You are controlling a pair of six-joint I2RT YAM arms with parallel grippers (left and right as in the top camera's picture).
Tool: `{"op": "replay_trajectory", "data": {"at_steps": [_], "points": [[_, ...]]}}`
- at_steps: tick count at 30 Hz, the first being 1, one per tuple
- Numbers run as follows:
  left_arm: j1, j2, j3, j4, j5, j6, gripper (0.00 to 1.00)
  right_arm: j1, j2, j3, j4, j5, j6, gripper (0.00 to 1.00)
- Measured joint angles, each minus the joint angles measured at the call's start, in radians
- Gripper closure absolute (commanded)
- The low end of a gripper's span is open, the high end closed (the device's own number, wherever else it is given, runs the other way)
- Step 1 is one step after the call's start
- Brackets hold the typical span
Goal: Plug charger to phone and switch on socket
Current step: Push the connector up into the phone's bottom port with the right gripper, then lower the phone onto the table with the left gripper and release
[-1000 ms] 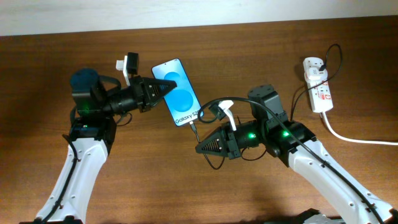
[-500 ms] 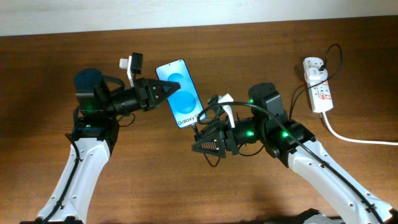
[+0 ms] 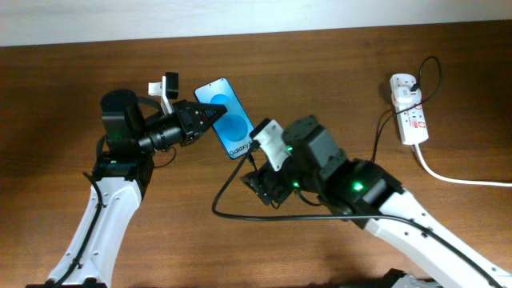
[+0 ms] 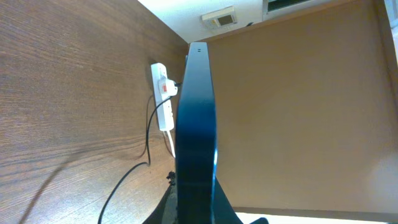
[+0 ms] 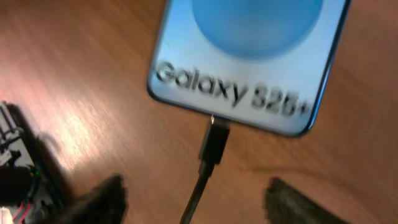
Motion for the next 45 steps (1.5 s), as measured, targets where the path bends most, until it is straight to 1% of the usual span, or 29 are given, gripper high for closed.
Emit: {"op": "replay_trajectory", "data": {"at_steps": [2, 4, 6, 7, 10, 12, 15, 19, 24, 25, 26, 28, 29, 30, 31, 32, 33, 34, 35, 38, 39, 40, 43, 45], "points": [[0.000, 0.000, 0.000, 0.000, -0.001, 0.000, 1.00, 0.022, 0.011, 0.000, -0.029, 0.040, 0.023, 0.63], [0.000, 0.000, 0.000, 0.000, 0.000, 0.000, 1.00, 0.023, 0.016, 0.000, -0.028, 0.059, 0.031, 0.79], [0.000, 0.000, 0.000, 0.000, -0.001, 0.002, 1.00, 0.023, 0.051, 0.000, -0.025, 0.066, 0.036, 0.92], [0.000, 0.000, 0.000, 0.000, -0.001, 0.007, 1.00, 0.023, 0.069, 0.000, -0.023, 0.065, 0.036, 0.96], [0.006, 0.000, 0.000, 0.009, -0.006, 0.018, 1.00, 0.027, 0.093, -0.001, 0.033, 0.062, 0.037, 0.96], [0.009, 0.000, 0.014, 0.013, -0.011, 0.053, 1.00, 0.027, 0.100, -0.007, 0.076, 0.062, 0.037, 0.96], [0.003, 0.000, 0.021, 0.017, -0.004, 0.097, 1.00, 0.027, 0.100, -0.007, 0.080, 0.061, 0.039, 0.96], [-0.002, -0.004, 0.040, -0.053, -0.006, 0.170, 1.00, 0.028, 0.113, -0.007, 0.080, 0.044, 0.040, 0.96], [-0.019, -0.012, 0.051, -0.058, -0.012, 0.231, 1.00, 0.028, 0.117, -0.007, 0.096, 0.039, 0.046, 0.96], [-0.021, -0.013, 0.051, -0.059, -0.012, 0.237, 1.00, 0.028, 0.117, -0.006, 0.094, 0.039, 0.054, 0.95], [-0.023, -0.013, 0.052, -0.062, -0.012, 0.239, 1.00, 0.028, 0.117, -0.006, 0.093, 0.039, 0.057, 0.91], [-0.023, -0.013, 0.053, -0.063, -0.016, 0.248, 1.00, 0.028, 0.117, 0.002, 0.093, 0.039, 0.062, 0.76], [-0.023, -0.013, 0.053, -0.070, -0.016, 0.259, 1.00, 0.027, 0.117, 0.014, 0.092, 0.041, 0.064, 0.61], [-0.026, -0.013, 0.051, -0.071, -0.027, 0.264, 1.00, 0.027, 0.119, 0.030, 0.070, 0.035, 0.066, 0.52], [-0.026, -0.013, 0.051, -0.071, -0.026, 0.266, 1.00, 0.027, 0.119, 0.044, 0.073, 0.031, 0.069, 0.41], [-0.045, -0.013, 0.043, -0.086, -0.031, 0.262, 1.00, 0.027, 0.112, 0.069, 0.031, 0.029, 0.080, 0.31], [-0.048, -0.012, 0.042, -0.085, -0.041, 0.258, 1.00, 0.027, 0.107, 0.076, 0.020, 0.019, 0.077, 0.15], [-0.050, -0.012, 0.039, -0.080, -0.045, 0.241, 1.00, 0.029, 0.093, 0.089, -0.016, 0.016, 0.079, 0.02], [-0.063, -0.012, 0.023, -0.073, -0.035, 0.197, 1.00, 0.029, 0.046, 0.113, -0.038, 0.018, 0.071, 0.02], [-0.110, -0.011, 0.011, 0.030, -0.042, 0.094, 1.00, 0.029, -0.088, 0.132, -0.218, 0.052, 0.066, 0.02], [-0.141, -0.011, 0.011, 0.033, -0.050, 0.066, 1.00, 0.029, -0.188, 0.139, -0.254, 0.091, 0.065, 0.02], [-0.188, -0.011, 0.012, 0.032, -0.065, 0.027, 1.00, 0.029, -0.260, 0.148, -0.272, 0.127, 0.066, 0.02], [-0.278, -0.009, 0.047, 0.026, -0.093, -0.024, 1.00, 0.029, -0.430, 0.163, -0.308, 0.264, 0.095, 0.02], [-0.315, 0.003, 0.103, 0.032, -0.093, -0.038, 1.00, 0.029, -0.482, 0.163, -0.311, 0.324, 0.106, 0.02]]}}
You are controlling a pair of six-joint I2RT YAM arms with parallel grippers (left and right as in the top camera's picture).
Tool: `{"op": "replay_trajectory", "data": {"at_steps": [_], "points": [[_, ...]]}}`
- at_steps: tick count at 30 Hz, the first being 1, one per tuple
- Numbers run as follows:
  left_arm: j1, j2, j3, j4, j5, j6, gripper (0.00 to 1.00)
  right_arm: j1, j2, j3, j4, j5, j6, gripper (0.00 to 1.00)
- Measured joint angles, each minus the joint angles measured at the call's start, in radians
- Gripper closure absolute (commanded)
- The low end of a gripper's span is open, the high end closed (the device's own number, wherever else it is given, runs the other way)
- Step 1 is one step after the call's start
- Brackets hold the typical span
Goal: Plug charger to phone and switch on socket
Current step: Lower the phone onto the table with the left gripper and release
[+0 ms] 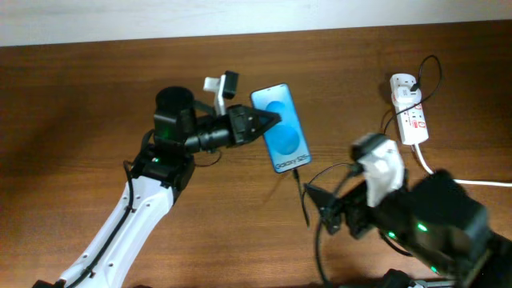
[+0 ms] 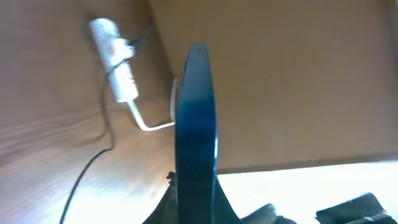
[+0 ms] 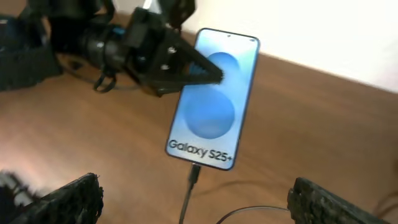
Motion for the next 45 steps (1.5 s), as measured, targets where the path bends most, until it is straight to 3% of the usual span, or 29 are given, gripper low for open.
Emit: {"op": "replay_trajectory", "data": {"at_steps": [4, 12, 15, 20, 25, 33, 39, 45], "points": [[-0.013, 0.125, 0.096, 0.015, 0.021, 0.009, 1.00, 0.000, -0.029, 0.000, -0.012, 0.075, 0.010, 0.02], [0.035, 0.695, 0.349, 0.004, 0.185, 0.145, 1.00, 0.000, -0.001, 0.000, -0.016, 0.105, 0.055, 0.02], [0.070, 0.769, 0.357, -0.121, 0.159, 0.208, 1.00, 0.000, 0.007, 0.000, -0.014, 0.105, 0.056, 0.02], [0.089, 0.783, 0.364, -0.381, 0.006, 0.436, 1.00, 0.000, 0.062, 0.000, -0.012, 0.134, 0.057, 0.02], [0.085, 0.783, 0.366, -0.424, -0.039, 0.582, 0.97, 0.000, 0.179, 0.000, -0.007, 0.189, 0.094, 0.02], [0.085, 0.785, 0.367, -0.430, -0.047, 0.613, 0.85, -0.050, 0.248, 0.000, 0.013, 0.282, 0.240, 0.02], [0.085, 0.834, 0.369, -0.428, -0.061, 0.588, 0.66, -0.177, 0.248, 0.000, -0.012, 0.291, 0.292, 0.02], [0.085, 0.834, 0.382, -0.463, -0.048, 0.583, 0.64, -0.275, 0.300, 0.000, -0.071, 0.279, 0.341, 0.02]]}}
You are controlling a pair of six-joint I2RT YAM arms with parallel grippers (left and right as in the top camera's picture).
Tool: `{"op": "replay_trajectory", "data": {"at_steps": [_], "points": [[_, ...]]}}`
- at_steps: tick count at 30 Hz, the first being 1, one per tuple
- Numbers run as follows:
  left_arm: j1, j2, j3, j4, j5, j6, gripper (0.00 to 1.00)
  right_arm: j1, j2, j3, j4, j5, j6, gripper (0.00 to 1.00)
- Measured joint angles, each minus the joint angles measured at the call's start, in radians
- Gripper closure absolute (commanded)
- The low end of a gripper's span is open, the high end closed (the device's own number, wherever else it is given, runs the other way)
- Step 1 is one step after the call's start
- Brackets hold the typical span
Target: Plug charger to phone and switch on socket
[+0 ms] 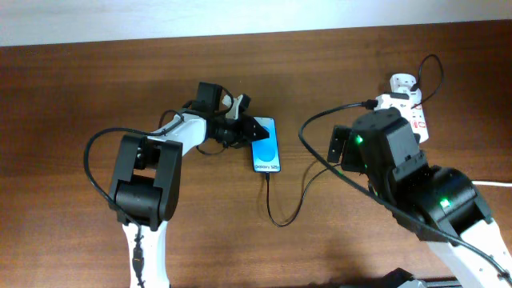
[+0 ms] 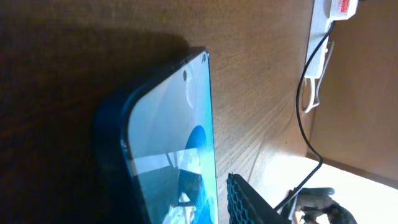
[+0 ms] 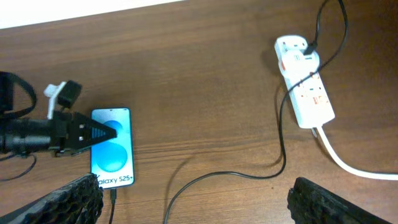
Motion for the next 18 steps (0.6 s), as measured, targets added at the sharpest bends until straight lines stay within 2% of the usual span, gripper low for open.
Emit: {"op": "replay_trajectory", "data": {"at_steps": [3, 7, 11, 16, 18], "points": [[0.000, 0.000, 0.023, -0.098, -0.017, 0.000, 0.60, -0.067, 0.031, 0.000, -0.011, -0.049, 0.007, 0.02], [-0.009, -0.004, 0.095, -0.241, -0.098, -0.003, 0.45, -0.156, 0.038, 0.000, -0.051, -0.087, 0.060, 0.02], [-0.012, -0.006, 0.144, -0.270, -0.199, -0.007, 0.44, -0.223, 0.040, 0.000, -0.074, -0.093, 0.097, 0.02], [-0.028, -0.012, 0.154, -0.282, -0.253, -0.006, 0.41, -0.232, 0.049, 0.000, -0.063, -0.093, 0.108, 0.02], [-0.042, -0.018, 0.154, -0.277, -0.271, 0.037, 0.40, -0.232, 0.065, 0.000, -0.044, -0.093, 0.108, 0.02]]}}
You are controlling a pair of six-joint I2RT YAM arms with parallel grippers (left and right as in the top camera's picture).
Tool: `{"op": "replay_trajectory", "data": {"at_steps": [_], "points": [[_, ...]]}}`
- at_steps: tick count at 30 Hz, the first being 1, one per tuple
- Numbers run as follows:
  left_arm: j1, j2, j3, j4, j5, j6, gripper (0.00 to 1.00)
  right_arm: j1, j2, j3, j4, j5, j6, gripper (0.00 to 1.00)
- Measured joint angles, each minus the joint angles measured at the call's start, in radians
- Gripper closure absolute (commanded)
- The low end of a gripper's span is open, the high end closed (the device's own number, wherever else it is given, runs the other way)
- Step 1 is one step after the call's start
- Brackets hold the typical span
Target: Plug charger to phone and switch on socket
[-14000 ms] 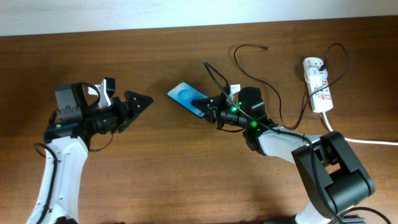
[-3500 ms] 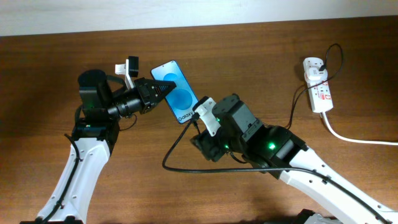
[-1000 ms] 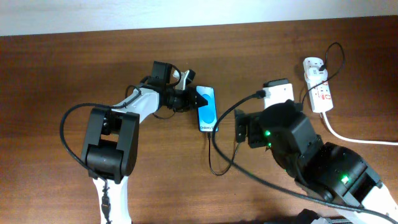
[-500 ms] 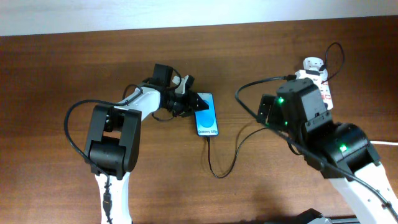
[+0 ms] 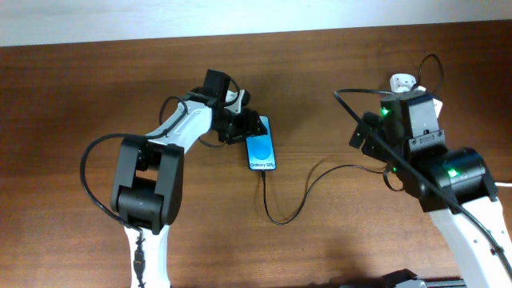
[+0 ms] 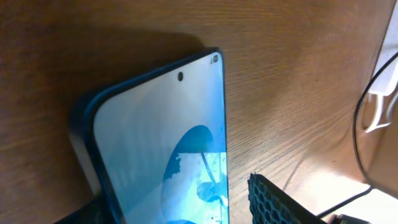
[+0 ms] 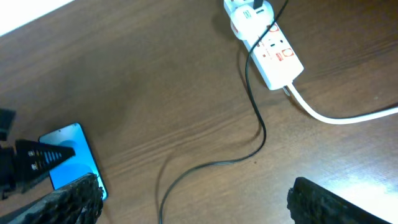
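Observation:
The blue-screened phone (image 5: 262,151) lies flat on the table, and the black charger cable (image 5: 278,218) is plugged into its lower end. My left gripper (image 5: 246,129) is at the phone's top end. It stands open, its fingers (image 6: 277,199) on either side of the phone (image 6: 168,149) with a gap showing. The white socket strip (image 7: 268,45) with red switches lies at the far right, mostly hidden under my right arm (image 5: 412,128) in the overhead view. My right gripper (image 7: 199,208) hangs high above the table, open and holding nothing.
From the phone the cable (image 7: 249,143) loops across the table's middle and runs up to the plug in the strip. A thick white lead (image 7: 348,115) leaves the strip to the right. The wooden table (image 5: 96,88) ends at a pale wall along the back.
My right arm has moved right and back, nearer the socket strip. The phone lies in almost the same place, and my left gripper's fingers stand a little farther from its edges.
First my left gripper held the phone on edge above the table, and my open right gripper was just below the plugged-in cable. Then the phone was held farther right and my right arm was back. Later the phone lay flat, and now my right arm is over the strip.

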Motion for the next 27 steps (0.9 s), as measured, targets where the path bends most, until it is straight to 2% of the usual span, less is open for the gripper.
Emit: {"op": "replay_trajectory", "data": {"at_steps": [3, 7, 10, 12, 15, 17, 18, 19, 21, 22, 24, 27], "points": [[-0.039, -0.003, 0.003, 0.013, -0.033, 0.115, 0.37, 0.000, 0.061, 0.000, 0.010, 0.001, 0.000, 0.02], [-0.082, -0.004, 0.006, 0.026, -0.060, 0.192, 0.34, 0.000, 0.118, 0.000, 0.006, 0.003, 0.000, 0.02], [-0.089, -0.007, 0.009, 0.013, -0.080, 0.210, 0.35, -0.004, 0.136, 0.000, -0.008, -0.011, 0.037, 0.02], [-0.092, -0.008, 0.014, -0.002, -0.092, 0.210, 0.35, -0.036, 0.136, 0.000, -0.053, -0.039, 0.124, 0.02], [-0.092, -0.007, 0.018, -0.011, -0.095, 0.202, 0.28, -0.105, 0.137, 0.000, -0.055, -0.054, 0.226, 0.02], [-0.092, -0.007, 0.046, -0.056, -0.131, 0.187, 0.18, -0.148, 0.137, 0.000, -0.052, -0.057, 0.258, 0.02], [-0.090, -0.007, 0.064, -0.098, -0.147, 0.178, 0.10, -0.158, 0.137, 0.000, -0.055, -0.057, 0.265, 0.01], [-0.087, 0.000, 0.101, -0.159, -0.191, 0.173, 0.00, -0.163, 0.137, 0.000, -0.055, -0.057, 0.270, 0.26], [-0.064, 0.032, 0.220, -0.286, -0.283, 0.164, 0.00, -0.163, 0.138, 0.000, -0.061, -0.046, 0.280, 0.66], [-0.049, 0.035, 0.279, -0.336, -0.327, 0.164, 0.00, -0.163, 0.139, 0.000, -0.066, -0.033, 0.285, 0.78], [-0.010, 0.021, 0.431, -0.412, -0.441, 0.165, 0.00, -0.172, 0.141, 0.000, -0.072, -0.019, 0.287, 0.96], [0.037, -0.101, 0.511, -0.396, -0.576, 0.165, 0.00, -0.201, 0.141, 0.000, -0.114, -0.014, 0.287, 0.96]]}}
